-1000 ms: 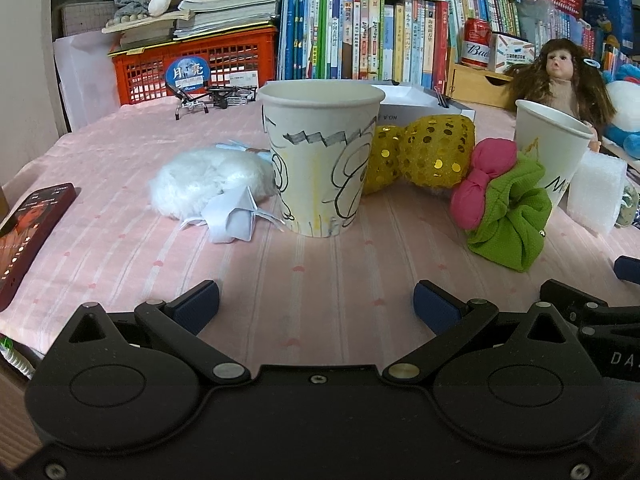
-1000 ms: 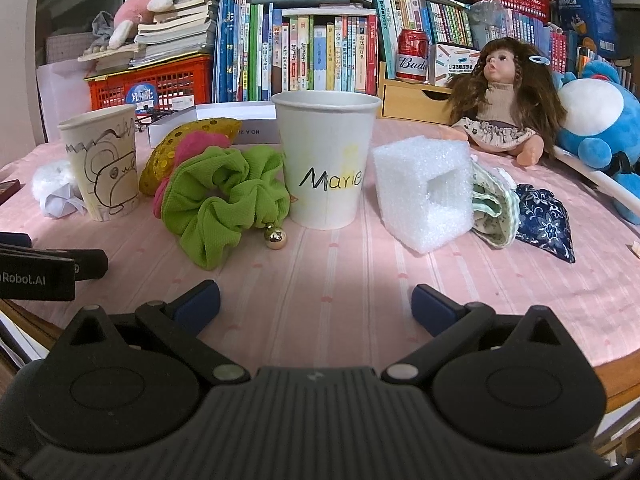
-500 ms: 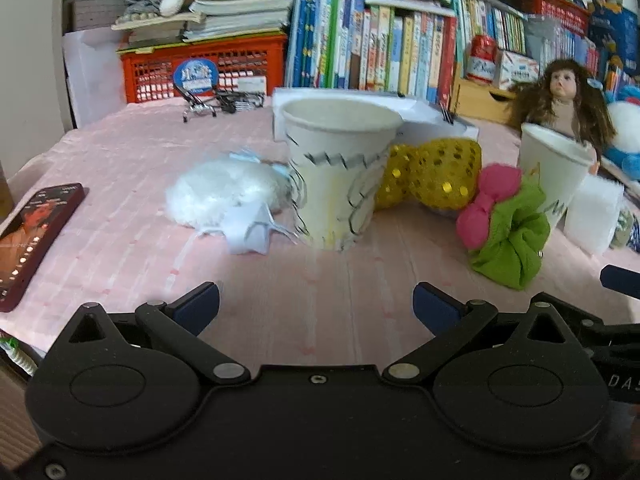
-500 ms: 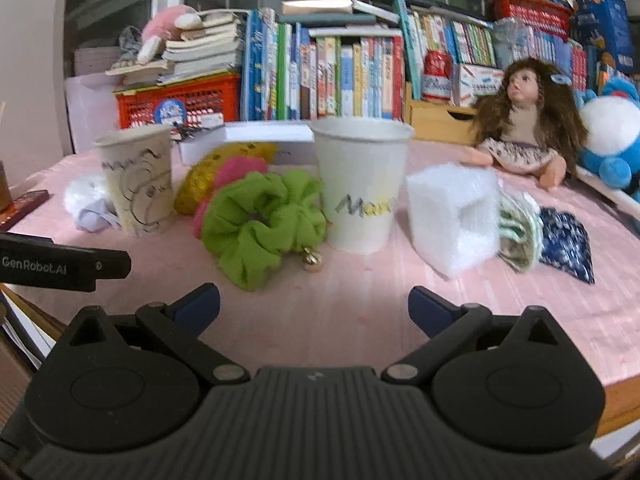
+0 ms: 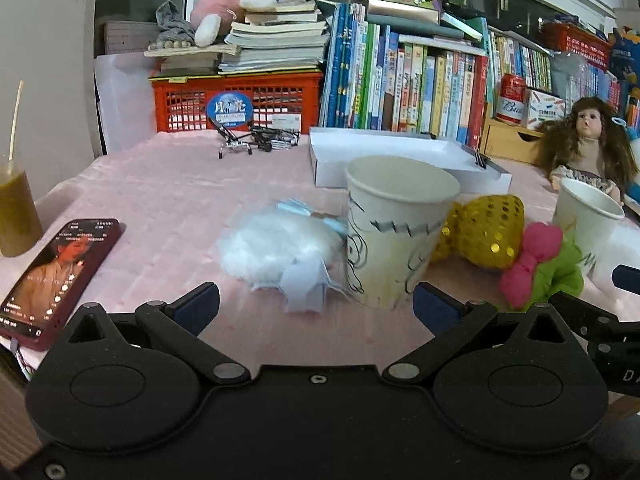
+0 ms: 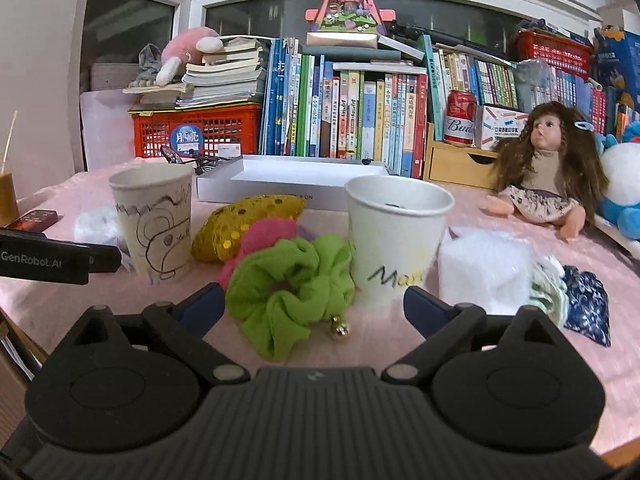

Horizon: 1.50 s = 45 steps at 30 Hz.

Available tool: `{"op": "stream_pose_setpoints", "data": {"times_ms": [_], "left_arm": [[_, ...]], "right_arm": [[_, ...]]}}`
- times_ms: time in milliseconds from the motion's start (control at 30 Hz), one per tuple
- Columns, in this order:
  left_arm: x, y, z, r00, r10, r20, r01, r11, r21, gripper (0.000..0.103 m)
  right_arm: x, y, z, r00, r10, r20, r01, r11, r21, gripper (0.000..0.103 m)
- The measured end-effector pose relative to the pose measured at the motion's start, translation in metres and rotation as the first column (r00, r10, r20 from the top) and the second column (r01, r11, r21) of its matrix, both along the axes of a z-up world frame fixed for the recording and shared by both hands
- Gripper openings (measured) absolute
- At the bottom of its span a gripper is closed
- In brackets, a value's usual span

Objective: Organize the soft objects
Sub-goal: 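Move right gripper to green scrunchie while left gripper moves to pale blue cloth, then close right gripper on green scrunchie while left gripper grasps pale blue cloth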

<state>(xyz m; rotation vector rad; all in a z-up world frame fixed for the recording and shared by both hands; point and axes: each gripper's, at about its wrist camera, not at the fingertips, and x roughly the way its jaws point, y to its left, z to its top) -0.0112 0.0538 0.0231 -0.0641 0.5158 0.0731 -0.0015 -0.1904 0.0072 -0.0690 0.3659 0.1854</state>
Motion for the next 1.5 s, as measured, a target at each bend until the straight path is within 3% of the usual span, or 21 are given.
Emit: {"op": "stream_pose_setpoints", "data": {"times_ms": [133,267,433,500,600,633,800,933,1100,1400,1433,1467,1500], "left_arm": [[0.005,0.003,0.0,1.0,0.012,0.007,-0.012,1.0,0.009,0.1],[0.01,0.007,-0.005,0.999,0.022,-0.03,-0.023,1.0,-0.017,0.081],[0.015,0.011,-0.013,0.999,0.011,-0.054,-0.015,0.997,-0.077,0.065],[0.018,0.011,-0.015,0.999,0.012,-0.051,-0.017,0.996,-0.084,0.055],[0.022,0.011,-0.018,0.998,0.013,-0.065,-0.02,0.995,-0.1,0.032],[0.022,0.012,-0.019,0.997,0.015,-0.071,-0.022,0.994,-0.106,0.023],[0.011,0.009,-0.021,0.998,0.005,-0.07,-0.013,0.994,-0.113,0.022],[-0.004,0.003,-0.019,0.997,-0.034,-0.073,0.024,0.991,-0.132,0.022],[-0.019,-0.016,-0.018,0.989,-0.122,-0.08,0.109,0.984,-0.143,0.022],[-0.024,-0.044,-0.017,0.973,-0.217,-0.081,0.203,0.968,-0.148,0.023],[-0.023,-0.045,-0.017,0.972,-0.218,-0.081,0.205,0.968,-0.145,0.026],[-0.024,-0.047,-0.017,0.972,-0.223,-0.078,0.21,0.968,-0.14,0.035],[-0.024,-0.048,-0.017,0.971,-0.227,-0.077,0.216,0.967,-0.135,0.041]], "right_arm": [[0.006,0.006,-0.001,1.0,-0.003,-0.008,0.003,1.0,-0.012,0.097],[0.01,0.01,-0.004,1.0,0.0,-0.032,0.0,1.0,-0.01,0.091],[0.011,0.017,-0.009,0.999,0.021,-0.044,-0.022,0.999,-0.024,0.089],[0.012,0.02,-0.01,0.999,0.023,-0.039,-0.024,0.999,-0.03,0.089],[0.016,0.022,-0.01,0.999,0.022,-0.036,-0.023,0.999,-0.028,0.088],[0.017,0.023,-0.011,0.999,0.023,-0.039,-0.024,0.999,-0.025,0.084],[0.014,0.025,-0.011,0.999,0.025,-0.042,-0.026,0.999,-0.023,0.061],[0.006,0.021,-0.009,0.999,0.006,-0.038,-0.007,1.0,-0.015,0.037],[-0.004,0.004,-0.004,0.998,-0.021,-0.058,0.025,0.998,0.057,0.035],[-0.029,-0.022,-0.002,0.995,-0.06,-0.077,0.061,0.998,0.004,0.036],[-0.029,-0.027,-0.002,0.994,-0.073,-0.083,0.074,0.997,0.001,0.042],[-0.029,-0.03,-0.002,0.993,-0.085,-0.085,0.085,0.996,0.0,0.054],[-0.03,-0.034,-0.002,0.992,-0.094,-0.082,0.095,0.996,0.002,0.058]]}}
